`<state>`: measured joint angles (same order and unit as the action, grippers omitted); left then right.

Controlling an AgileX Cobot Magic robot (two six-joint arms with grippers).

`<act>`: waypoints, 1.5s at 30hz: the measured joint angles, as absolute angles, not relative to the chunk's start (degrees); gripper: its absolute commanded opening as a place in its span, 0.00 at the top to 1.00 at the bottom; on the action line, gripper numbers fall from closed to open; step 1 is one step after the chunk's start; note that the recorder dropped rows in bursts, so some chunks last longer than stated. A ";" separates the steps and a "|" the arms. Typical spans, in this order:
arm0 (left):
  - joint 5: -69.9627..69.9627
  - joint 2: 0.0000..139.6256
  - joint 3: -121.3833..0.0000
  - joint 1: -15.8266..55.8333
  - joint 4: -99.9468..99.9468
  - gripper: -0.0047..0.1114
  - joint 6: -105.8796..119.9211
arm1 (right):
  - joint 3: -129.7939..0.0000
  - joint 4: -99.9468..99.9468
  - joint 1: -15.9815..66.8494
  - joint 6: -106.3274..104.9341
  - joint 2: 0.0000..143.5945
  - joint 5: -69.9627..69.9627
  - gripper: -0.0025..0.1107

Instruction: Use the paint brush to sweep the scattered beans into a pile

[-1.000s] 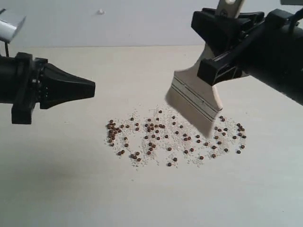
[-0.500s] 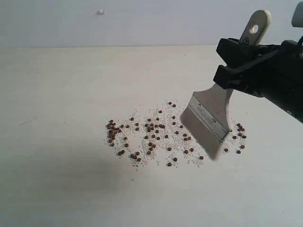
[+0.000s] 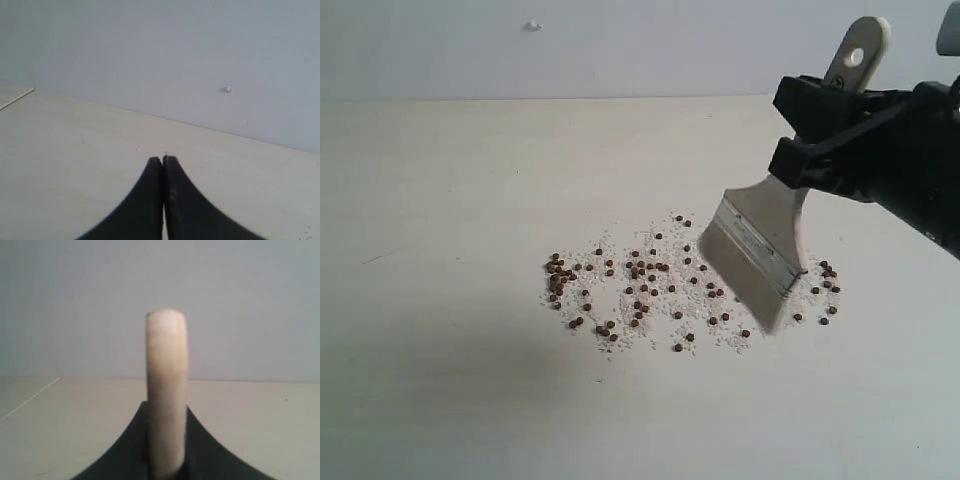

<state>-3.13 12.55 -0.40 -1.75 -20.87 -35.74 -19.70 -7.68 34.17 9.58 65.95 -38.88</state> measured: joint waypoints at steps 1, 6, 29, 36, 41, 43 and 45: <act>-3.13 12.55 -0.14 -1.75 -20.87 0.96 -35.74 | -19.70 -7.65 34.17 9.58 66.03 -39.71 0.98; -3.02 12.55 -0.15 -1.75 -20.87 0.96 -35.74 | -19.70 -5.90 34.17 10.43 68.46 -45.82 0.98; -3.02 12.55 -0.15 -1.75 -20.87 0.96 -35.74 | -42.70 -31.59 57.26 6.27 106.22 -67.69 0.98; -3.02 12.55 -0.15 -1.75 -20.87 0.96 -35.74 | -50.12 -40.46 62.33 0.36 111.98 -68.58 0.98; -3.02 12.55 -0.15 -1.75 -20.87 0.96 -35.74 | -53.57 -41.43 62.59 0.00 115.81 -68.73 0.98; -3.02 12.55 -0.15 -1.75 -20.87 0.96 -35.79 | -54.23 -42.11 62.59 0.36 116.66 -68.73 0.98; -3.02 12.55 -0.15 -1.75 -20.87 0.96 -35.88 | -54.59 -42.38 62.59 0.00 117.29 -68.73 0.98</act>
